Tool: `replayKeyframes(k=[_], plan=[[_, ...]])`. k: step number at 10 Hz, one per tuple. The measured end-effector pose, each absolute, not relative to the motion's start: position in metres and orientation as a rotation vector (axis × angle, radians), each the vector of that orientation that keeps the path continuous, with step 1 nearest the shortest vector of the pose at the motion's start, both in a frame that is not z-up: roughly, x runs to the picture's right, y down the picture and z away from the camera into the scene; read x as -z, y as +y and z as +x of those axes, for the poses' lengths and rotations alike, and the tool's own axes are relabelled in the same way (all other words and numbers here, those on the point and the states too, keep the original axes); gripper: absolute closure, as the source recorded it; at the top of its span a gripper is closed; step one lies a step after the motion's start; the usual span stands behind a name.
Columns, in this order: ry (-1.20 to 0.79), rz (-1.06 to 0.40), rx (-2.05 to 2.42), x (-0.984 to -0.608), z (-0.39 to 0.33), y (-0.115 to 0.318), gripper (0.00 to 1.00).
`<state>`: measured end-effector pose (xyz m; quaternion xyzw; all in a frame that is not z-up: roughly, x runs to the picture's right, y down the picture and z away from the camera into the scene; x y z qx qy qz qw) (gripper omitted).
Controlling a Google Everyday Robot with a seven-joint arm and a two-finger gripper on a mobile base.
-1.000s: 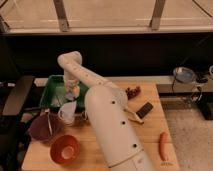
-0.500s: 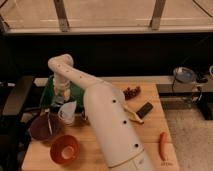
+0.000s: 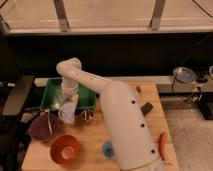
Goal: Wipe tray with sponge
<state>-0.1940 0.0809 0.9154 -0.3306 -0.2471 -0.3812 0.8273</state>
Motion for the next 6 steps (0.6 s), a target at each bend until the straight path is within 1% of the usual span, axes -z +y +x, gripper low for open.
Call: replayKeyframes(k=[3, 6], plan=[[-0.449, -0.723, 0.771, -0.932, -0.152, 0.062, 1.0], [-0.433, -0.702, 0.779, -0.951, -0.152, 0.039, 1.0]])
